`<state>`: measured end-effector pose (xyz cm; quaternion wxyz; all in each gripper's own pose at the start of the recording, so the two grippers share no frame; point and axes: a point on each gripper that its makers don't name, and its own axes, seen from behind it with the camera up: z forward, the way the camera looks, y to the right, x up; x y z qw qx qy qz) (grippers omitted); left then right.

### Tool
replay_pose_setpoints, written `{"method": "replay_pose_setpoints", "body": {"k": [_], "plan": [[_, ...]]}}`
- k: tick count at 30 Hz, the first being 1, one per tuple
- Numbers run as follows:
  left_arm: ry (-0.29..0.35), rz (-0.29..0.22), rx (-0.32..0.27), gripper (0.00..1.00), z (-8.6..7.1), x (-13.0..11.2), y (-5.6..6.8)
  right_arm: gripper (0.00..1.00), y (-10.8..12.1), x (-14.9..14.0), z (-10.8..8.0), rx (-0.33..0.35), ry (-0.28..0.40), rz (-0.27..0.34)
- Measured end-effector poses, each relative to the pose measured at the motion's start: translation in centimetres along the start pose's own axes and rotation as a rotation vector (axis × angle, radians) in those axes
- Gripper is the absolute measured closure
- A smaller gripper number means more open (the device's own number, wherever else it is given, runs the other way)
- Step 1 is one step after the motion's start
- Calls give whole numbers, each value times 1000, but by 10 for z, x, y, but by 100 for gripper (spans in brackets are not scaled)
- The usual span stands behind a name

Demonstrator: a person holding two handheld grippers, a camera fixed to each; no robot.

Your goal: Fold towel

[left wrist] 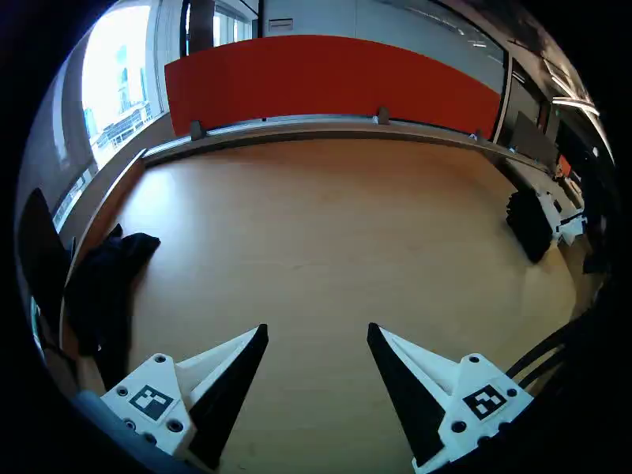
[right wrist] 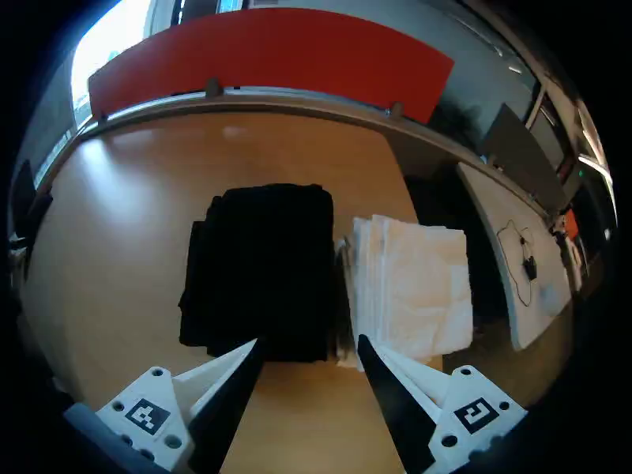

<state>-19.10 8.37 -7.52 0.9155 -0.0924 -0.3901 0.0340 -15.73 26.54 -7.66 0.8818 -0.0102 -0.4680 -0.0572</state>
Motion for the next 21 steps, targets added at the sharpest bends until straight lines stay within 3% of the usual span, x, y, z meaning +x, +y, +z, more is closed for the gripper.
{"method": "replay_pose_setpoints", "body": {"k": [6, 11, 21], "plan": [[4, 1, 2, 7, 0, 2, 0, 11, -13, 16, -8, 18, 64, 29], [6, 3, 3, 6, 1, 3, 0, 12, -22, 34, -13, 21, 119, 96], [10, 1, 5, 7, 0, 5, -2, 11, -28, 42, -14, 9, 142, 185]]}}
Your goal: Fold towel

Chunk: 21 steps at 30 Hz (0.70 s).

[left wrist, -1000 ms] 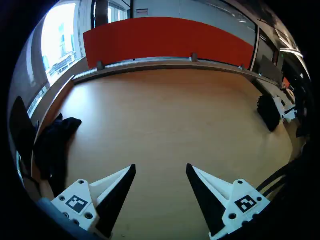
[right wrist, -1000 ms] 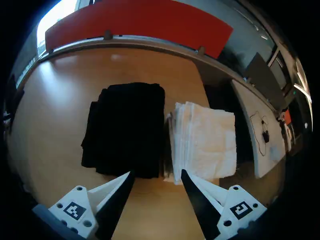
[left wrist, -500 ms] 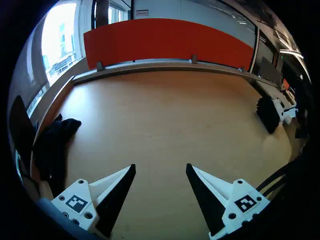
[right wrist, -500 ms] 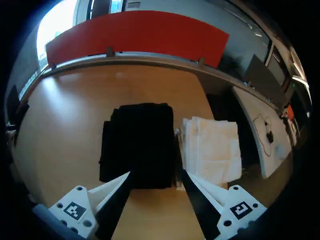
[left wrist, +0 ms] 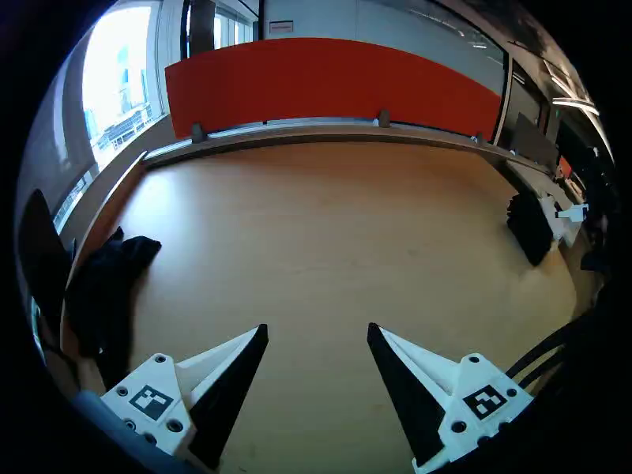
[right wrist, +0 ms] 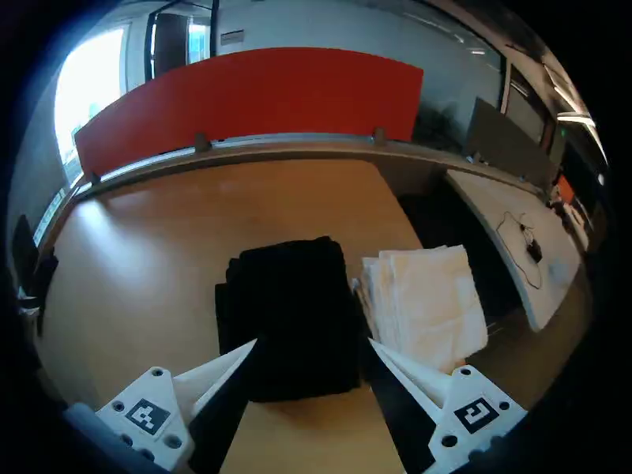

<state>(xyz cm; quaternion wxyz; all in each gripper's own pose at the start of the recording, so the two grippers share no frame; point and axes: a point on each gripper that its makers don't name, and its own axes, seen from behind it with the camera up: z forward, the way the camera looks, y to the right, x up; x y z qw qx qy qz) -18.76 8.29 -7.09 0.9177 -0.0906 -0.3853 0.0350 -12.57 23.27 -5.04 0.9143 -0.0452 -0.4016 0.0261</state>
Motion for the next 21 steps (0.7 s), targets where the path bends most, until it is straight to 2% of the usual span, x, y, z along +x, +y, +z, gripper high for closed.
{"method": "replay_pose_setpoints", "body": {"k": [3, 8, 13, 15, 21], "plan": [[0, 0, 1, 6, 0, 0, -1, 11, 5, 0, 1, -28, -10, 41], [0, -1, 2, 6, 0, 0, -1, 12, 17, -2, 5, -101, -37, 157], [3, 2, 2, 7, 0, 2, -1, 12, 13, 0, 5, -96, -33, 255], [4, 3, 2, 7, 0, 3, -1, 12, 13, 0, 5, -98, -32, 273], [9, -1, 6, 6, -1, 7, -3, 12, 14, -1, 3, -125, -23, 274]]}}
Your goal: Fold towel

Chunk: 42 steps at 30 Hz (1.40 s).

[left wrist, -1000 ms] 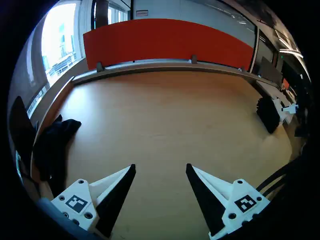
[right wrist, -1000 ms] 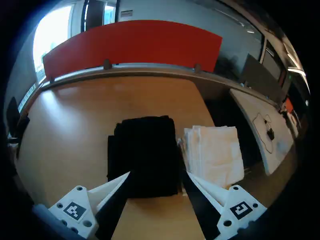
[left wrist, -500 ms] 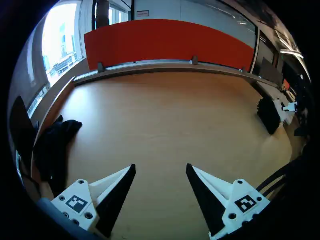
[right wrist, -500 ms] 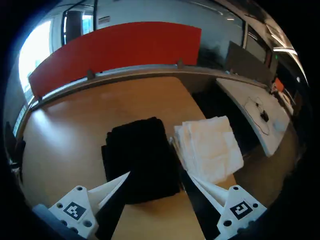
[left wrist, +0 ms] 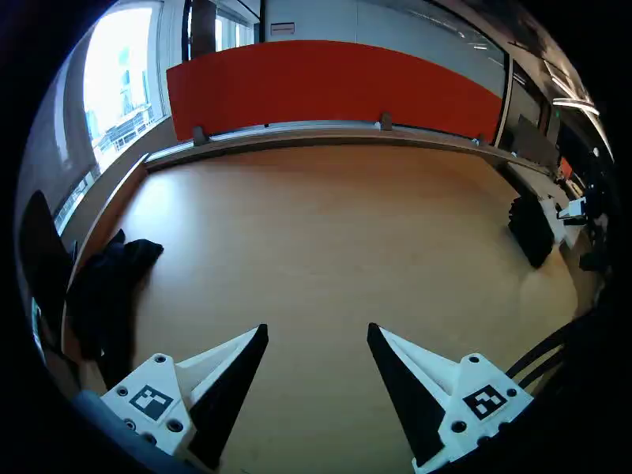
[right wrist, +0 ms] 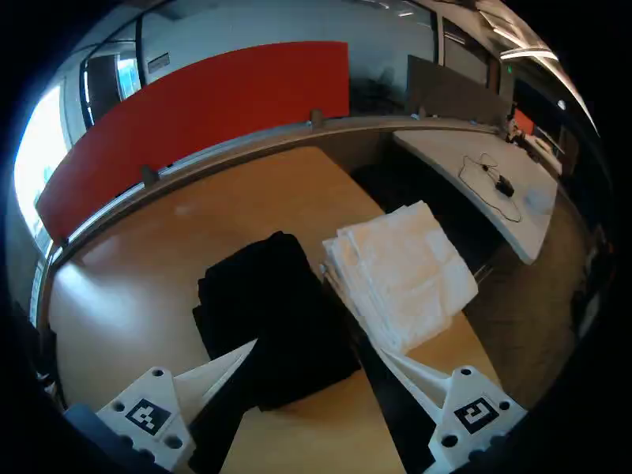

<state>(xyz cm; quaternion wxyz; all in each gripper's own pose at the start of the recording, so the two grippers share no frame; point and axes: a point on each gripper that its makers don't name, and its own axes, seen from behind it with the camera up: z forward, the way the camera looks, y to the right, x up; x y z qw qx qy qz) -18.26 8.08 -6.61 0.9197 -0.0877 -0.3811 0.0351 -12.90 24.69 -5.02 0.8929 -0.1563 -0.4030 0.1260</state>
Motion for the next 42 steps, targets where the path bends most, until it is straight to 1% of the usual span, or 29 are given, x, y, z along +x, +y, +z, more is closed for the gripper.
{"method": "replay_pose_setpoints", "body": {"k": [5, 9, 15, 18, 20, 24, 29, 35, 38, 42], "plan": [[5, 0, 2, 7, -1, 4, 0, 12, -6, 4, -2, -4, 25, 7], [15, -1, 8, 7, -1, 9, -2, 12, -12, 11, -5, -2, 70, -1], [34, -13, 18, 6, -1, 17, -7, 12, -22, 20, -12, -11, 132, -44], [47, -17, 23, 6, -2, 23, -9, 12, -29, 28, -17, -13, 184, -73], [55, -21, 27, 6, -2, 26, -11, 12, -36, 37, -23, -10, 233, -88], [75, -30, 35, 7, -3, 35, -14, 12, -55, 51, -37, 25, 329, -106], [107, -36, 48, 7, -5, 45, -17, 12, -75, 64, -51, 69, 415, -96], [159, -48, 74, 7, -9, 59, -26, 12, -96, 82, -71, 128, 525, -101], [186, -65, 86, 7, -11, 66, -30, 12, -106, 90, -80, 152, 572, -106], [223, -80, 105, 7, -15, 76, -37, 12, -117, 95, -84, 168, 596, -120]]}}
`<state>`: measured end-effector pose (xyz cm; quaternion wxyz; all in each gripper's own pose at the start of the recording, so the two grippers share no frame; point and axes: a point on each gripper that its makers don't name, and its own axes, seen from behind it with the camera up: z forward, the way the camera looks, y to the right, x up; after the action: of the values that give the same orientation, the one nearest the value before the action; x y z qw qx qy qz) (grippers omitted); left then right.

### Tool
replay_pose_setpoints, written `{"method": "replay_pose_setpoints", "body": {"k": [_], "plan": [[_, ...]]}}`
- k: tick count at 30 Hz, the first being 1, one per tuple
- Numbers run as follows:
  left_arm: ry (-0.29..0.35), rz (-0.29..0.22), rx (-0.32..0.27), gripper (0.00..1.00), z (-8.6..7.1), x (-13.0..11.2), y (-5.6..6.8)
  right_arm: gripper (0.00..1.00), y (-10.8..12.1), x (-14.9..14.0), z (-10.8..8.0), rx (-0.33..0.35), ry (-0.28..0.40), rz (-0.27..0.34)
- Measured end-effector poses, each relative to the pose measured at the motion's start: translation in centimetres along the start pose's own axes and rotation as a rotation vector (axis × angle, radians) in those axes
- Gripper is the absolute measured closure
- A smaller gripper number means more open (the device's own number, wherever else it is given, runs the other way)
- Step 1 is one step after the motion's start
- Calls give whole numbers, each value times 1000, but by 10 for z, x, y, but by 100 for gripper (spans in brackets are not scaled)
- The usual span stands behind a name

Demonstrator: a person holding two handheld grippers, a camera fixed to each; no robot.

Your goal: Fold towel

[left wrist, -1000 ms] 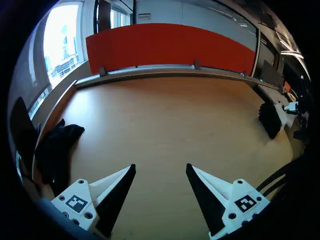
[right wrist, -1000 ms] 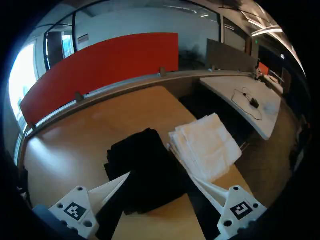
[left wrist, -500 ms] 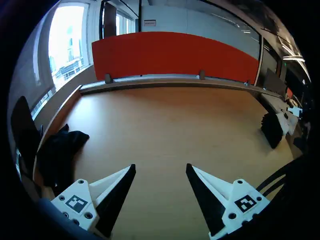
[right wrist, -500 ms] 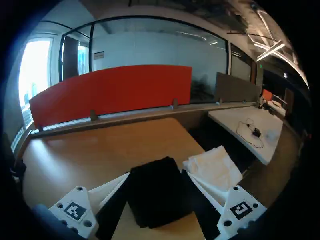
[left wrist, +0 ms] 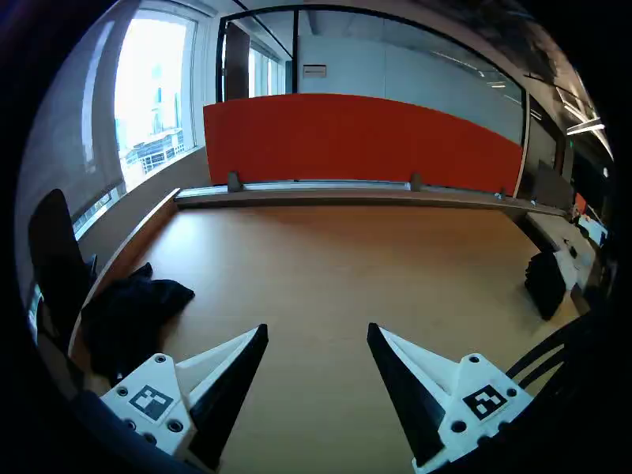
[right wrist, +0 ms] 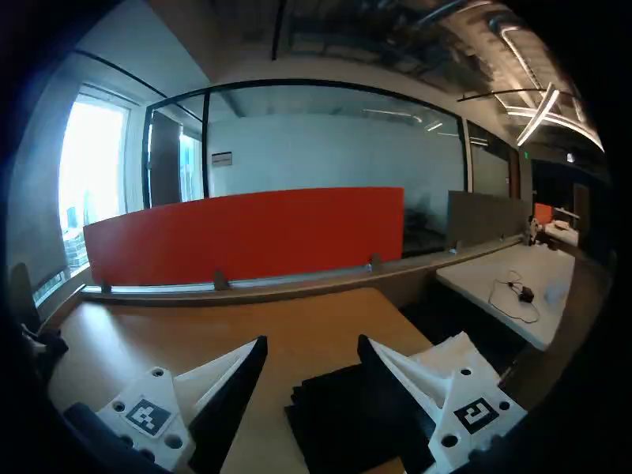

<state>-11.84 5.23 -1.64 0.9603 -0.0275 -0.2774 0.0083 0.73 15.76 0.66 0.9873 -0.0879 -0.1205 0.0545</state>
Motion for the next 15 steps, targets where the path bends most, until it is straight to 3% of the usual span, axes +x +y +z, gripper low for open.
{"method": "replay_pose_setpoints", "body": {"k": [15], "plan": [[191, -60, 28, 7, -5, 55, -13, 11, -79, 46, -9, 133, 117, -42]]}}
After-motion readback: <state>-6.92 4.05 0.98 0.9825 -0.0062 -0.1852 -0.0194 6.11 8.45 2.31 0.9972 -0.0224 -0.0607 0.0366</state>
